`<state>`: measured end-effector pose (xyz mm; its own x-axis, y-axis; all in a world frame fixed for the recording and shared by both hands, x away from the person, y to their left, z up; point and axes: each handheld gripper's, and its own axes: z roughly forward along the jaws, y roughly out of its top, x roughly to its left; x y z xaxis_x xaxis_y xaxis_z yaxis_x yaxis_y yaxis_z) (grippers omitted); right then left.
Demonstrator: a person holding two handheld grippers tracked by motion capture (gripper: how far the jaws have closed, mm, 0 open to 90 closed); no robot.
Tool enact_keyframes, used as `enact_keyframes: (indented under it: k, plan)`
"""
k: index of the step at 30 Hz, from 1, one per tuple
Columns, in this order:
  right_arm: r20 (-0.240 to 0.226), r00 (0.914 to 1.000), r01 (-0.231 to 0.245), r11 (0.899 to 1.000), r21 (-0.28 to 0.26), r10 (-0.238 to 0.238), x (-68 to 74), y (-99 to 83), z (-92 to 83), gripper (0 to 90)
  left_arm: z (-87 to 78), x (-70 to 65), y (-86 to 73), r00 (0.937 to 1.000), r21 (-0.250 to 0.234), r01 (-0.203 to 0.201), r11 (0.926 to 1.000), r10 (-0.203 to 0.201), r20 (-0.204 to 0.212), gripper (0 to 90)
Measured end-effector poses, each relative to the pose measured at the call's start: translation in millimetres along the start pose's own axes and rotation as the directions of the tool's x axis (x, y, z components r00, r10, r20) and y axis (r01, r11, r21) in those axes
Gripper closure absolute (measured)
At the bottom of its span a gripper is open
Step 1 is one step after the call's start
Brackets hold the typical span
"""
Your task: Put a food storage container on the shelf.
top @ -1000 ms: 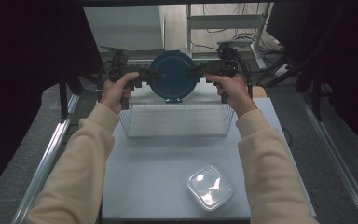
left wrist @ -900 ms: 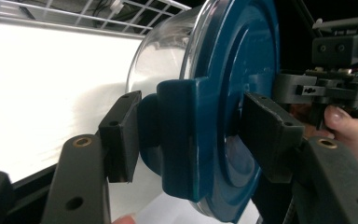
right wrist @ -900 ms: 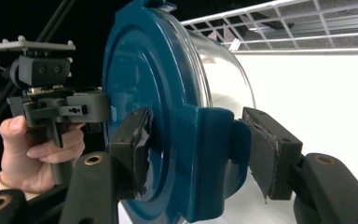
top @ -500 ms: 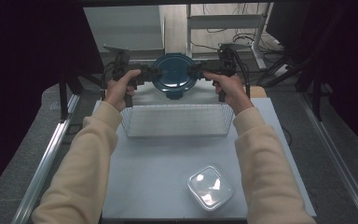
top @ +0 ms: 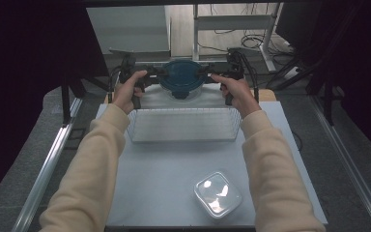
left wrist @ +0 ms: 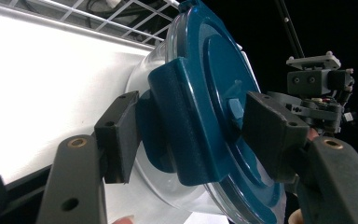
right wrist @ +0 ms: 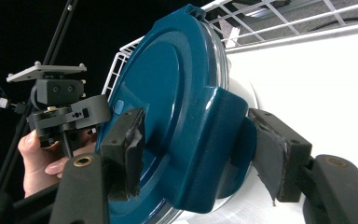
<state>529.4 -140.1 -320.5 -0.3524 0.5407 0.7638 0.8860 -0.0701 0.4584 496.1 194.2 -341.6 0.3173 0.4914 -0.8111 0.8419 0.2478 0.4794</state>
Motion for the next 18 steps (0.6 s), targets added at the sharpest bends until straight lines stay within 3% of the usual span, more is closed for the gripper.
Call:
enact_keyframes:
  k: [3, 6, 9, 11, 12, 14, 16, 18]
  plan:
    - [0.048, 0.9978, 0.046, 0.999, -0.011, -0.045, 7.3, -2.6, 1.2, 28.7, -2.7, -8.7, -4.4, 0.9944, -0.051, -0.084, 0.9951, 0.08, -0.068, 35.4]
    - [0.104, 0.9876, 0.124, 0.99, -0.06, -0.118, 18.2, -5.6, -5.6, 22.1, -9.6, -15.9, -6.8, 0.991, -0.087, -0.114, 0.9897, 0.107, -0.081, 25.0]
    - [0.117, 0.9816, 0.162, 0.983, -0.088, -0.151, 26.0, -8.8, -17.6, 18.0, -18.0, -24.8, -12.3, 0.983, -0.096, -0.157, 0.9829, 0.147, -0.11, 20.7]
    - [0.14, 0.9688, 0.218, 0.972, -0.085, -0.205, 32.3, -13.0, -25.9, 16.9, -24.0, -30.7, -19.0, 0.9786, -0.095, -0.185, 0.9781, 0.175, -0.108, 20.5]
    - [0.155, 0.96, 0.249, 0.965, -0.088, -0.233, 35.4, -16.1, -30.2, 16.8, -27.0, -35.0, -23.3, 0.9715, -0.098, -0.213, 0.972, 0.2, -0.127, 20.5]
    - [0.149, 0.9509, 0.287, 0.953, -0.094, -0.271, 39.8, -23.2, -39.2, 15.6, -33.0, -44.2, -33.8, 0.9463, -0.123, -0.286, 0.9501, 0.261, -0.191, 21.8]
    - [0.128, 0.9436, 0.319, 0.942, -0.1, -0.306, 42.4, -31.7, -48.0, 14.8, -36.9, -49.9, -44.0, 0.9379, -0.124, -0.319, 0.9395, 0.295, -0.182, 22.8]
    - [0.146, 0.9276, 0.359, 0.928, -0.096, -0.344, 43.8, -41.3, -56.1, 14.8, -39.0, -54.2, -55.4, 0.9325, -0.112, -0.342, 0.9329, 0.323, -0.163, 23.2]
